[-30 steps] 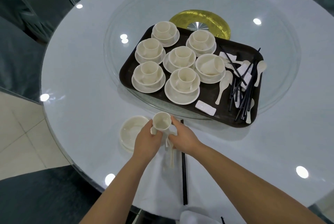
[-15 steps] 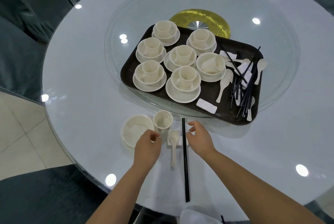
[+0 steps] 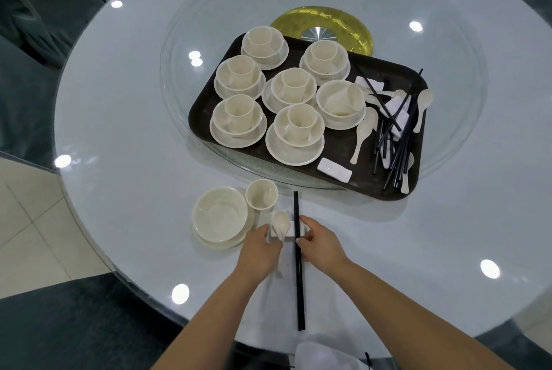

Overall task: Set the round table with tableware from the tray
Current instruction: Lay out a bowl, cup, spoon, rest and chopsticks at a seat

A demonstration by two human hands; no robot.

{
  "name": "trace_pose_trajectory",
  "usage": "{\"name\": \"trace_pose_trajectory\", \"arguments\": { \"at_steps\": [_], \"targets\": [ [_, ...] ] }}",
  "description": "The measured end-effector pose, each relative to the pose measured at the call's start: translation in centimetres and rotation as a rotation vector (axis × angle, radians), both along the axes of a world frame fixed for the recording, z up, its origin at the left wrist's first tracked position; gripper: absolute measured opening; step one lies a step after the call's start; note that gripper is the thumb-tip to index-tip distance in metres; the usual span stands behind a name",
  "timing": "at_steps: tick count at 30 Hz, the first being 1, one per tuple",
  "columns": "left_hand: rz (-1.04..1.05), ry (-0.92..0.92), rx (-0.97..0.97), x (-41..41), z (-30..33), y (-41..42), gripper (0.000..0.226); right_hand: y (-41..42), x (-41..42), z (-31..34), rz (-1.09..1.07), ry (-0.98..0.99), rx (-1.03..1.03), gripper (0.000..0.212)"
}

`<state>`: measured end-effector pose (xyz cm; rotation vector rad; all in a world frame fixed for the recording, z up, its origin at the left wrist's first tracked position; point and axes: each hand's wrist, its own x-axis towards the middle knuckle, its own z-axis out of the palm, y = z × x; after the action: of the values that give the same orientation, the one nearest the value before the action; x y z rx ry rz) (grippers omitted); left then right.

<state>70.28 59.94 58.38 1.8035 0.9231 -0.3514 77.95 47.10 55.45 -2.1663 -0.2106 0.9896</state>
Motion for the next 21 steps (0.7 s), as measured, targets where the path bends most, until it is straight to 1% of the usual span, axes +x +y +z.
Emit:
{"name": "trace_pose_trajectory", "arguments": {
  "at_steps": [1, 5, 11, 15, 18, 21],
  "targets": [
    [-0.006, -0.012, -0.001, 0.0, 0.0, 0.0, 0.014, 0.0, -0.1, -0.1, -0.003, -0.002, 0.008, 0.057],
    [-0.011, -0.051, 0.03, -0.1, 0.0, -0.1, 0.03, 0.1, -0.4, -0.4, 0.032, -0.038, 0.001, 0.057],
    [0.018, -0.064, 0.034, -0.5, -0.1, 0.3, 0.019, 0.6, -0.7, -0.7, 0.047, -0.056, 0.011, 0.057],
    [0.027, -0.053, 0.064, -0.8, -0.3, 0.5, 0.022, 1.1, -1.0, -0.8, 0.083, -0.075, 0.004, 0.057],
    [0.039, -0.079, 0.059, -0.9, -0.3, 0.6, 0.025, 1.3, -1.1, -0.8, 0.096, -0.073, 0.001, 0.057],
    [0.04, -0.092, 0.061, -1.0, -0.3, 0.6, 0.022, 1.2, -1.2, -0.8, 0.102, -0.076, 0.003, 0.057]
  ]
}}
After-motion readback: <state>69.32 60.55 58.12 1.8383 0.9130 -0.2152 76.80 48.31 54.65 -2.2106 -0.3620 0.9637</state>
